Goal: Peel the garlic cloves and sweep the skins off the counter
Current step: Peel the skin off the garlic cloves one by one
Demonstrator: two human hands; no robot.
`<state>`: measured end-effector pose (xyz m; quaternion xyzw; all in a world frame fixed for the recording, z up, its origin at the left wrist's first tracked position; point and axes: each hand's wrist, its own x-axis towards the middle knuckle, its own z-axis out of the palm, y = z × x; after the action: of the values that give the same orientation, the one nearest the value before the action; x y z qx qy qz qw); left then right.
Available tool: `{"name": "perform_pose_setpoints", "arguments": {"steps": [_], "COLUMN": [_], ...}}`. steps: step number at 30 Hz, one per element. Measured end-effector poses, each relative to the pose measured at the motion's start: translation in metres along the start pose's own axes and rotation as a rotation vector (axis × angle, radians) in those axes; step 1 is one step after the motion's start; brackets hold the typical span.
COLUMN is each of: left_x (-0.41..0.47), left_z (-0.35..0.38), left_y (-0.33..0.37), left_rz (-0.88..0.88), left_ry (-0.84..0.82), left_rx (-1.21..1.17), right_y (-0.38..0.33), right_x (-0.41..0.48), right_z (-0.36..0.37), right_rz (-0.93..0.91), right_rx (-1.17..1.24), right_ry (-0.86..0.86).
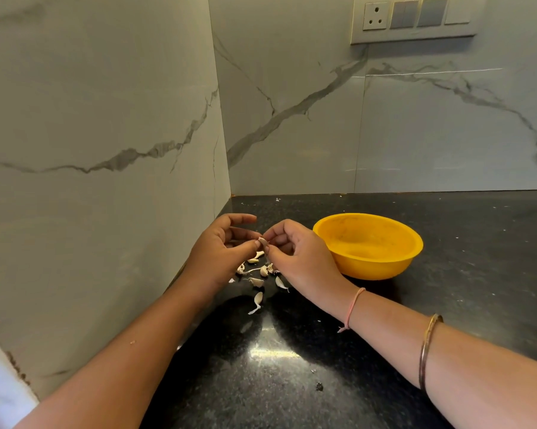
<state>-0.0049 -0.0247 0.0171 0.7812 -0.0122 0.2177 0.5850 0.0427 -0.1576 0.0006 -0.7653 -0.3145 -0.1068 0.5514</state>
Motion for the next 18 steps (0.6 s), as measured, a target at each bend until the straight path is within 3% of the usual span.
{"name": "perform_pose_setpoints", "arguments": {"steps": [11,18], "left_x": [-0.0017,-0.0026], "left_z": [0.0025,0.0024], "left_y": [0.0028,0.0012], "left_rz": [-0.076,-0.069], "left_ry": [-0.003,-0.001], "left_rx": [-0.16,-0.137], "right_y": [0.0001,-0.0004], "right_x": [-0.002,-0.0026], "right_z": [-0.0013,-0.0005], "right_rz": [-0.097,-0.151], "right_rx": [-0.129,-0.206], "right_ry": [0.044,0.068]}}
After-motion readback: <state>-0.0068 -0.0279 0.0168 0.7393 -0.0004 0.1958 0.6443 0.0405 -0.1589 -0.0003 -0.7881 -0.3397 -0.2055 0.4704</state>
